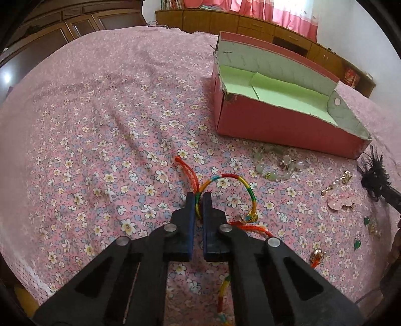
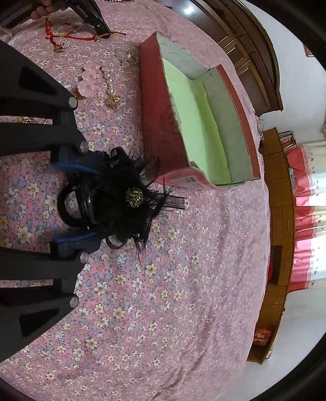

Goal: Organize jewelry
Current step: 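Grasp the black feathered hair clip with the right gripper while the left grasps the rainbow bracelet, then carry both held items over the green-lined box and lower them inside, then open both grippers to release the bracelet and hair clip into the box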

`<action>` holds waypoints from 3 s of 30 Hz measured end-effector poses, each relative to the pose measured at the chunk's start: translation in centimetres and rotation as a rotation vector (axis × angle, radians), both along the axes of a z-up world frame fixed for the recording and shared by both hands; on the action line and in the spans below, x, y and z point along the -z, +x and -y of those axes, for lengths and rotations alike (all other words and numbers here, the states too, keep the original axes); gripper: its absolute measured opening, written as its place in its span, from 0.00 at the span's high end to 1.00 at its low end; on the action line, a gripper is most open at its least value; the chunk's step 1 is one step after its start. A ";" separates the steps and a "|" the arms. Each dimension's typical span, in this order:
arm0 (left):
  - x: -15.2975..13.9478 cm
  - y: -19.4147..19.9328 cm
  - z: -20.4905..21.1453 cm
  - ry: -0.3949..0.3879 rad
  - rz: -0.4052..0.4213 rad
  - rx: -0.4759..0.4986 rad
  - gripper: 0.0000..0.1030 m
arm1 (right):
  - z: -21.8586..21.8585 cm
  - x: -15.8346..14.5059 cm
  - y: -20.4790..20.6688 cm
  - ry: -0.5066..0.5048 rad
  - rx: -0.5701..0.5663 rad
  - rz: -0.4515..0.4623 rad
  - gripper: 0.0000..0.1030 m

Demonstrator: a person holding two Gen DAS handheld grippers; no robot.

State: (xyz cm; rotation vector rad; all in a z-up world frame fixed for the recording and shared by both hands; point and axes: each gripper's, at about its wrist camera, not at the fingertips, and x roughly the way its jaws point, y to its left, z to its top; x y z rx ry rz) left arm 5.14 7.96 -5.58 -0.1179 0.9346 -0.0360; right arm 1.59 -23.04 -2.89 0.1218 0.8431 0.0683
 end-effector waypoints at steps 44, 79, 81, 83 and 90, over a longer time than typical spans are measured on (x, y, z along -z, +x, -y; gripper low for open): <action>-17.9 6.0 7.0 0.060 0.260 0.194 1.00 | -5.5 -10.6 4.4 0.035 -0.135 0.229 0.62; -8.0 16.2 8.9 0.146 0.004 0.180 1.00 | -6.6 -1.9 15.1 -0.096 -0.101 -0.073 0.61; -8.0 16.6 8.9 0.142 -0.009 0.167 0.97 | -6.7 -1.8 15.2 -0.103 -0.103 -0.085 0.57; -8.2 16.8 8.9 0.134 -0.023 0.150 0.88 | -7.0 -1.8 15.3 -0.107 -0.114 -0.091 0.50; -9.5 16.3 9.3 0.141 -0.012 0.141 0.75 | -6.8 -2.3 15.3 -0.078 -0.115 -0.106 0.39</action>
